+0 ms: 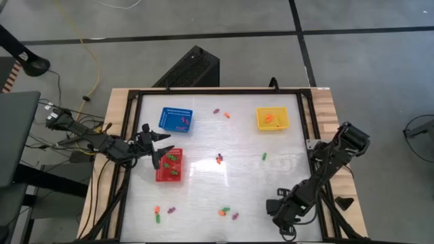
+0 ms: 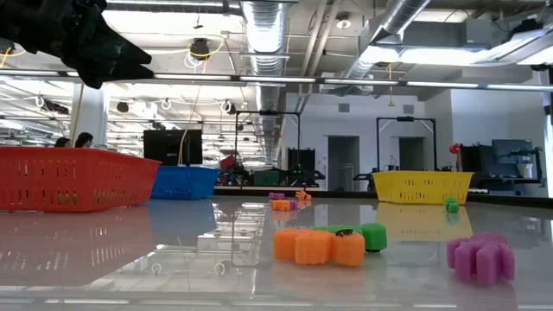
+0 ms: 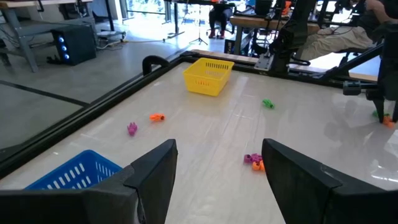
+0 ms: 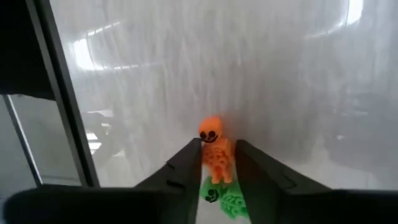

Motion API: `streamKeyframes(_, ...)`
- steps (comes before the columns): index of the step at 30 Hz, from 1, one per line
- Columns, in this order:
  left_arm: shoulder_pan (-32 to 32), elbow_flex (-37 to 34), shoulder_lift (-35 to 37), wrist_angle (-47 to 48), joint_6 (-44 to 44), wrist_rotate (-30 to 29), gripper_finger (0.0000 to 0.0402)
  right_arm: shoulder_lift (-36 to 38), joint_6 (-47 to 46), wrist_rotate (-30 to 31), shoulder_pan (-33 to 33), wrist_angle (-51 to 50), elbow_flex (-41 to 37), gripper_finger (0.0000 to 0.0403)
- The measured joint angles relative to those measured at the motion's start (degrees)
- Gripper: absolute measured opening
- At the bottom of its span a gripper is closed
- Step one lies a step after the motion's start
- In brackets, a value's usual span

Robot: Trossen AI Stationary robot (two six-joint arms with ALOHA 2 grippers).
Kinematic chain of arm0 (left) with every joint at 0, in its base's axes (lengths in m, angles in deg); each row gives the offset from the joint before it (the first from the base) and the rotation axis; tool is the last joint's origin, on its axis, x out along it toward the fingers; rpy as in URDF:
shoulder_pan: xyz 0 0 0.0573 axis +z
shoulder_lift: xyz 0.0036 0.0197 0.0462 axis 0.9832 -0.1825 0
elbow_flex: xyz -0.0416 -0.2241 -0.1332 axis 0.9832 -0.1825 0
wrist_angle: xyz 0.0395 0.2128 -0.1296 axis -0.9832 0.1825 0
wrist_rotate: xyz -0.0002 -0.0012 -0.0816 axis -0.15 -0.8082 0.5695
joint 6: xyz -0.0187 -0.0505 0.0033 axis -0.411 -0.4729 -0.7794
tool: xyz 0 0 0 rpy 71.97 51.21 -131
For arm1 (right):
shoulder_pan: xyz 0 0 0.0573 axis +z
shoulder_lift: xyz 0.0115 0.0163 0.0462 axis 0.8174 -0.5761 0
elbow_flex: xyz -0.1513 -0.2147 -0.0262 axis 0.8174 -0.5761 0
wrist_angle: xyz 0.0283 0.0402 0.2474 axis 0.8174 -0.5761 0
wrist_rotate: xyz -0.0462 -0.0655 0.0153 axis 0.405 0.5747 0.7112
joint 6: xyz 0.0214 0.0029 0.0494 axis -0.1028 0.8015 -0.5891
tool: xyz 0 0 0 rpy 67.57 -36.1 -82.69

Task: Sort Halloween decoration
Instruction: Put the orange skeleton toy into the yellow bin

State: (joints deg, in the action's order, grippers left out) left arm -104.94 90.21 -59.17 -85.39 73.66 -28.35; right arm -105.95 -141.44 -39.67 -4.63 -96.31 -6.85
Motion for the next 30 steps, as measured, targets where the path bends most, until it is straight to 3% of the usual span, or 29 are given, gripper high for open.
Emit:
streamKeyframes(5, 0.0, 0.0, 0.0, -0.1, -0.1, 0.0, 0.0226, 1.5, 2.2, 1.7, 0.1, -0.8, -0.1, 0.0057)
streamKeyframes(9, 0.0, 0.0, 0.0, -0.1, -0.4, 0.0, 0.0226, 4.4, 2.6, 1.9, -0.2, -1.3, -0.3, 0.0029)
streamKeyframes(22, 0.1, 0.0, 0.0, -0.1, -0.6, 0.0, 0.0226, 16.9, 9.6, 9.6, -7.4, -0.9, -0.2, 0.0024)
streamKeyframes(30, 0.1, 0.0, 0.0, -0.2, -0.6, 0.0, 0.0226, 17.4, 21.2, 23.2, -15.2, -7.1, -0.2, 0.0024)
